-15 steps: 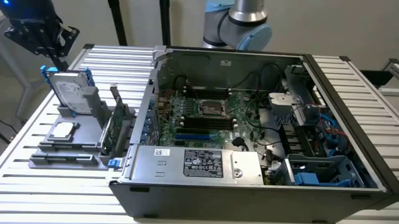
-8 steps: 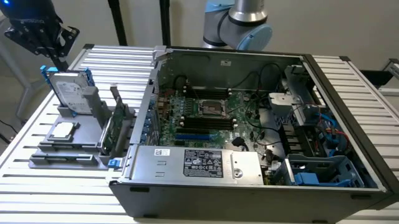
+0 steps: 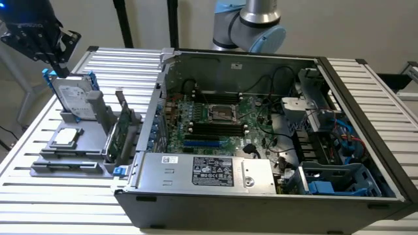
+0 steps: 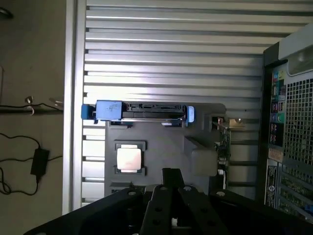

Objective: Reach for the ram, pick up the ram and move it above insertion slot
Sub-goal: 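Reach for the ram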

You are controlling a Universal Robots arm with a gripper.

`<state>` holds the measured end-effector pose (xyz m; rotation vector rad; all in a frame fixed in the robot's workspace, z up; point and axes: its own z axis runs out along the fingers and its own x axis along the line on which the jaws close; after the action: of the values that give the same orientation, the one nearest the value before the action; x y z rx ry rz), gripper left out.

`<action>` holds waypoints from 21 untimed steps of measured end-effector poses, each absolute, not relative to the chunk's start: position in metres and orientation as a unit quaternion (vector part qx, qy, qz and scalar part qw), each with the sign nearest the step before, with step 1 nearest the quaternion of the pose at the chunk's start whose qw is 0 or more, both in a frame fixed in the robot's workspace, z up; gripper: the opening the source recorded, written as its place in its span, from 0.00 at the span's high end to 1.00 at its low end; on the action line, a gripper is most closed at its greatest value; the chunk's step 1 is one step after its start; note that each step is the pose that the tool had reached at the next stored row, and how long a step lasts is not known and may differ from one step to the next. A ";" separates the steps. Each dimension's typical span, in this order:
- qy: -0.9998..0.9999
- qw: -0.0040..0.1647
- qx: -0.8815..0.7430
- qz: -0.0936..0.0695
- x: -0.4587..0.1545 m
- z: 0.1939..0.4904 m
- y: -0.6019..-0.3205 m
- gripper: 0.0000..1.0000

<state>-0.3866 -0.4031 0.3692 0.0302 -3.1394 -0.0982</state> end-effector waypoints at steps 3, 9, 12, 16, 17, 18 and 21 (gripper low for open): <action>-0.999 0.000 0.010 -0.031 -0.387 0.369 -0.416 0.89; -0.999 0.001 0.010 -0.031 -0.387 0.369 -0.444 0.89; -0.999 0.001 0.010 -0.031 -0.387 0.369 -0.457 0.89; -0.999 0.003 0.009 -0.031 -0.387 0.368 -0.471 0.89; -0.999 0.004 0.009 -0.031 -0.387 0.368 -0.473 0.89; -0.999 0.005 0.009 -0.031 -0.387 0.367 -0.475 0.89; -0.999 0.008 0.009 -0.030 -0.389 0.366 -0.478 0.89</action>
<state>-0.3891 -0.4785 0.3659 0.0289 -3.1247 -0.0926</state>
